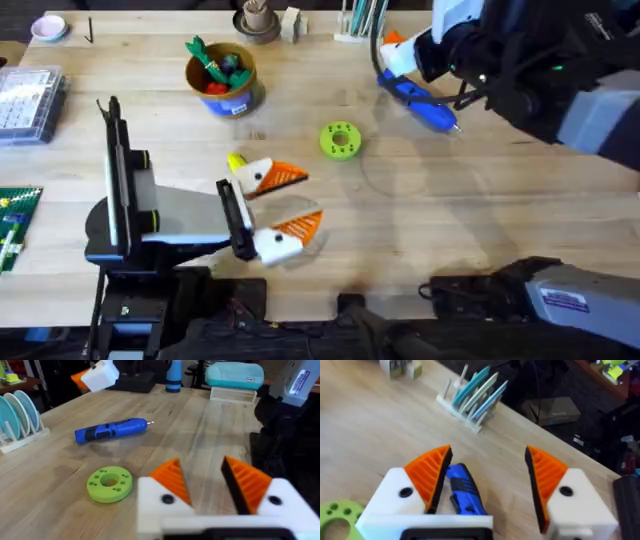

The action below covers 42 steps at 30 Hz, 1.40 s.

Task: Pick up the gripper from the table and insert it into the empty holder that is missing its gripper. Then pick up a screw, insert it into the mounting hole, and use the screwdriver to tighten it. Finally, clean up the table by picking up the vegetable and placing it into the bucket.

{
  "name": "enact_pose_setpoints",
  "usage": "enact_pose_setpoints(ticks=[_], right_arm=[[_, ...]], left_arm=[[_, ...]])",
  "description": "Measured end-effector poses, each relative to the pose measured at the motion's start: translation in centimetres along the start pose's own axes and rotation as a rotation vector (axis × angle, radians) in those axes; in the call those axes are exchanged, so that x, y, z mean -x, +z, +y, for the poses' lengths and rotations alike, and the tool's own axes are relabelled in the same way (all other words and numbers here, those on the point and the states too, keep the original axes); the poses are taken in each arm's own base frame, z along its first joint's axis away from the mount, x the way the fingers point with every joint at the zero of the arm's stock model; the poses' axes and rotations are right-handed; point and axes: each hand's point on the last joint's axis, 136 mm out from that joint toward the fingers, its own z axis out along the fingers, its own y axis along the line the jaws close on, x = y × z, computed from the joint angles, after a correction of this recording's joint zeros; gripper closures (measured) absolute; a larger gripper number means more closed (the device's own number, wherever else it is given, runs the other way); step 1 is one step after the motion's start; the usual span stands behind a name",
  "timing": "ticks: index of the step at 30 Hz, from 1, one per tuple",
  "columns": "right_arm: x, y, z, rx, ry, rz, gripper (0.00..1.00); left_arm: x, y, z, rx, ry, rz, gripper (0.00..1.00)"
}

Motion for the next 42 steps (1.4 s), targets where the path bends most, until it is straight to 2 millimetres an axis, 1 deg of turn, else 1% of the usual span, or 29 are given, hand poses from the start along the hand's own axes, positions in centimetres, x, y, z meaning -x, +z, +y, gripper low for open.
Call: enact_pose_setpoints(ticks=[1, 2, 3, 4, 5, 6, 9, 10, 12, 13, 17, 21, 24, 27, 32, 34, 36, 38, 42], right_arm=[[0.5, -0.4, -0.2, -0.005, 0.023, -0.014, 0.092], [0.9, -0.7, -0.4, -0.009, 0.042, -0.026, 0.092], [1.2, -1.0, -0.6, -0.012, 0.059, -0.037, 0.092], [1.5, -1.3, -0.7, -0.015, 0.072, -0.047, 0.091], [1.7, -1.4, -0.8, -0.016, 0.081, -0.052, 0.091], [1.8, -1.6, -0.8, -0.017, 0.090, -0.056, 0.091], [1.7, -1.8, -0.8, -0.014, 0.113, -0.050, 0.092], [1.6, -1.8, -0.7, -0.009, 0.126, -0.043, 0.091], [1.2, -1.8, -0.5, 0.000, 0.151, -0.027, 0.092], [1.0, -1.8, -0.4, 0.003, 0.166, -0.018, 0.092], [0.2, -1.8, 0.0, 0.016, 0.215, 0.017, 0.091], [0.1, -1.9, 0.8, 0.035, 0.231, 0.025, 0.092], [0.1, -2.0, 1.5, 0.050, 0.232, 0.032, 0.092], [-0.1, -2.0, 2.0, 0.062, 0.229, 0.042, 0.092], [-0.2, -2.0, 2.2, 0.068, 0.228, 0.047, 0.093], [-0.1, -2.1, 2.2, 0.068, 0.228, 0.046, 0.092], [-0.1, -2.0, 2.2, 0.068, 0.228, 0.047, 0.092], [-0.1, -2.1, 2.2, 0.068, 0.228, 0.046, 0.091], [-0.1, -2.1, 2.2, 0.068, 0.228, 0.047, 0.091]], left_arm=[[0.0, 0.0, 0.0, 0.000, 0.000, 0.000, 0.552], [0.0, 0.0, 0.0, 0.000, 0.000, 0.000, 0.726], [0.0, 0.0, 0.0, 0.000, 0.000, 0.000, 0.870], [0.0, 0.0, 0.0, 0.001, 0.003, 0.000, 0.970], [0.0, 0.0, 0.0, 0.002, 0.004, 0.000, 0.990], [0.0, 0.0, 0.1, 0.003, 0.007, 0.000, 0.947], [0.0, 0.0, 0.1, 0.003, 0.005, 0.000, 0.491], [0.0, 0.0, 0.1, 0.003, 0.005, 0.000, 0.310], [0.0, 0.0, 0.1, 0.003, 0.001, 0.000, 0.050], [0.0, 0.0, 0.1, 0.003, 0.001, 0.000, 0.020], [0.0, 0.0, 0.1, 0.003, 0.001, 0.000, 0.007], [0.0, 0.0, 0.1, 0.006, 0.003, 0.000, 0.009], [0.1, 0.0, 0.6, 0.033, 0.008, 0.000, 0.008], [0.2, -0.1, 1.6, 0.090, 0.004, 0.000, 0.008], [0.8, -0.8, 4.1, 0.263, -0.068, 0.014, 0.009], [1.0, -1.5, 5.1, 0.357, -0.124, 0.041, 0.008], [1.6, -2.6, 5.9, 0.466, -0.167, 0.071, 0.008], [2.7, -4.0, 6.4, 0.573, -0.195, 0.098, 0.008], [5.7, -7.4, 6.8, 0.790, -0.209, 0.133, 0.008]])
